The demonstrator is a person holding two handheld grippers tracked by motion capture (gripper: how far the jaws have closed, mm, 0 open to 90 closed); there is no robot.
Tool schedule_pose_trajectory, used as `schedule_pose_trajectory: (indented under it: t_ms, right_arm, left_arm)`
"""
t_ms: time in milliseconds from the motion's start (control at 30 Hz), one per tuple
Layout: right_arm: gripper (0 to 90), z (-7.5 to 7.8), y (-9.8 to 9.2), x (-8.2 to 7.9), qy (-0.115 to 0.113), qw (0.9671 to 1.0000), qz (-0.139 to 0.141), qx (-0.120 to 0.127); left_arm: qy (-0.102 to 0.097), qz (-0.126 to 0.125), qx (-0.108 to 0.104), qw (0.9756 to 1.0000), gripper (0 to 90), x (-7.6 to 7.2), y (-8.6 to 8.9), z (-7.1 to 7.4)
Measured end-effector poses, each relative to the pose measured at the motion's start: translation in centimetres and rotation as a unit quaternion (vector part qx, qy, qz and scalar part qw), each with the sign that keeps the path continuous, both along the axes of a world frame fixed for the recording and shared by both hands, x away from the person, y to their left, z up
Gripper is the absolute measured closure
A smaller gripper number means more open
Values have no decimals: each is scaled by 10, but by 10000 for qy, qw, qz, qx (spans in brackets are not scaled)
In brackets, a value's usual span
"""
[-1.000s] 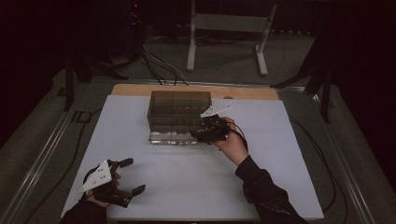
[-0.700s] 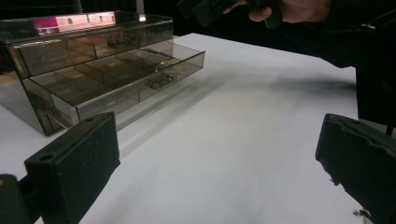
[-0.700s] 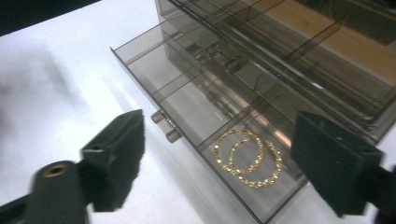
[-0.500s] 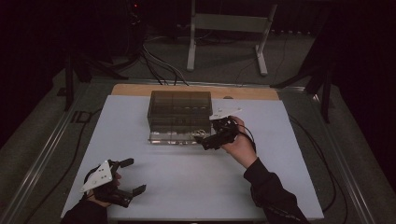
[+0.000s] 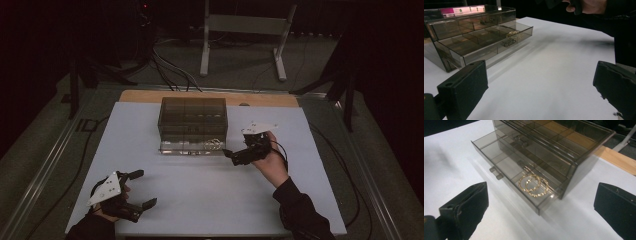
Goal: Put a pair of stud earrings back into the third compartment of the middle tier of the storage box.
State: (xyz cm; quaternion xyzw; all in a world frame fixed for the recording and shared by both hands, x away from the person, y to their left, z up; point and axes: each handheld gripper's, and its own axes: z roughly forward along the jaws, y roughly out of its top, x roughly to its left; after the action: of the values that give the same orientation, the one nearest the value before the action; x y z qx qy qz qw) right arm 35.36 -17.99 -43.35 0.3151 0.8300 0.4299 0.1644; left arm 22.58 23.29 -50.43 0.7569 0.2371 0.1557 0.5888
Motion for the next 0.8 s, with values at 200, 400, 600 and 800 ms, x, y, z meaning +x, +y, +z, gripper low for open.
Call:
schedule_pose_trajectory:
  t_ms: [200,400,600,800]
  right_arm:
    - [0,-13,-17,-11,67,9999,5,113]
    - [0,-29,-36,-27,118,9995,-22,300]
    - [0,-41,-58,-41,102,9990,-105,433]
    - [0,-51,-77,-54,133,9981,-186,575]
  left_arm:
    - [-7,5,-3,10000,5,0,0,0]
    - [-5,9,0,10000,5,-1,0,0]
    - [-3,5,-4,10000,5,-1,0,0]
    - [1,-2,-7,10000,5,-1,0,0]
